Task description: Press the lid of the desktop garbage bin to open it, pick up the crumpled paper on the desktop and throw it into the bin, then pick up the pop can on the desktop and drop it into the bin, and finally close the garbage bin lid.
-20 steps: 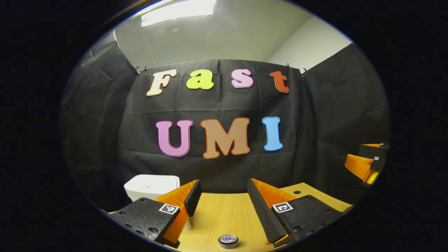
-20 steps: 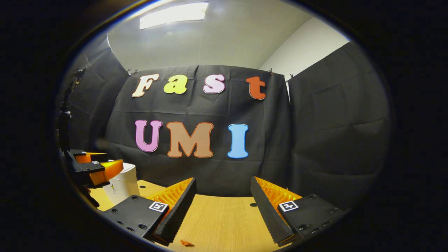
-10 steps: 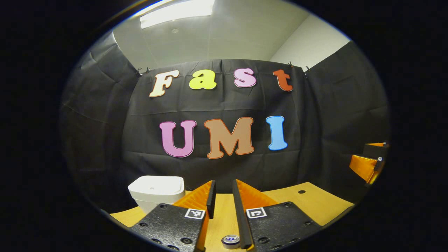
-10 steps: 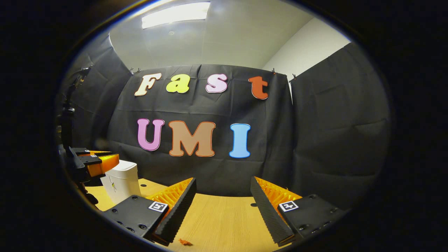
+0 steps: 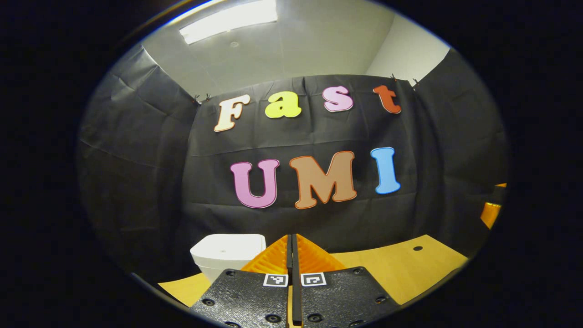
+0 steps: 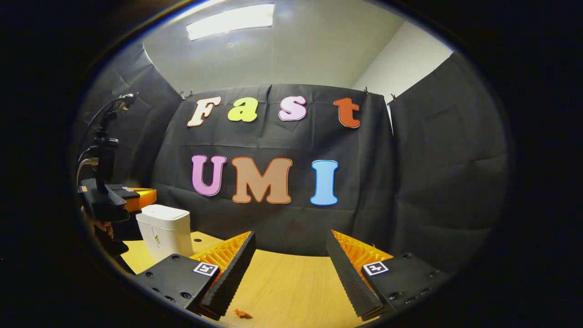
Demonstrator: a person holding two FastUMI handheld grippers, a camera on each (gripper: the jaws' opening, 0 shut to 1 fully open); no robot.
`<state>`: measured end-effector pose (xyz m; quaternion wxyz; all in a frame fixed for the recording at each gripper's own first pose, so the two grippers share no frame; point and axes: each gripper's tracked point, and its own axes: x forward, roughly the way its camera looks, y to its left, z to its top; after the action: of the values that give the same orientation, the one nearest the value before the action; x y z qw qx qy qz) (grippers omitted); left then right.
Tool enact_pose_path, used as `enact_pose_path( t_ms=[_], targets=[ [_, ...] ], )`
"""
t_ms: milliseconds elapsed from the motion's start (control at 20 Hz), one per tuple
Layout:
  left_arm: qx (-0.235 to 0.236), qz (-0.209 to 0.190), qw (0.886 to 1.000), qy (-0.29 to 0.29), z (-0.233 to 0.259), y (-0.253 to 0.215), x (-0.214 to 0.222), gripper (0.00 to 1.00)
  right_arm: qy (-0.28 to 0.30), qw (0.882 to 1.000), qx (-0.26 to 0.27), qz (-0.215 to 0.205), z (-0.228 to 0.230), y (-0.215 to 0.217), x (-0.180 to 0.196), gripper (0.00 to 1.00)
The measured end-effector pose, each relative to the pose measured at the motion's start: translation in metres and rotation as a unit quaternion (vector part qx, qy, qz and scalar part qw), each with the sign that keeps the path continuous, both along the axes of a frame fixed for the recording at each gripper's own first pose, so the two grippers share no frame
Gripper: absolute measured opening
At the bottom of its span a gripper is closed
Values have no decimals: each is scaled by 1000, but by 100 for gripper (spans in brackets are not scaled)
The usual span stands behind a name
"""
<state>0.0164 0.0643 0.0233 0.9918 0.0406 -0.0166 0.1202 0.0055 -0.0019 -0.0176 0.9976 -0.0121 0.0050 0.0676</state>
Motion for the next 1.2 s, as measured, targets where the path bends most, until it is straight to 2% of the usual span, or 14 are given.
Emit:
enact_pose_path(
  t_ms=[300, 500, 800, 1200],
  targets=[
    [14, 40, 999, -6, 10, 83, 30, 0, 4, 999, 10, -32, -3, 30, 9, 99],
    [-29, 53, 998, 8, -9, 123, 48, 0, 8, 999, 4, -51, -5, 51, 10, 99],
    [-56, 63, 995, 51, -57, 161, 69, 0, 18, 997, -6, -73, -11, 73, 10, 99],
    [-81, 58, 988, 117, -119, 176, 86, 0, 42, 996, -20, -77, -27, 95, 9, 99]
  ],
)
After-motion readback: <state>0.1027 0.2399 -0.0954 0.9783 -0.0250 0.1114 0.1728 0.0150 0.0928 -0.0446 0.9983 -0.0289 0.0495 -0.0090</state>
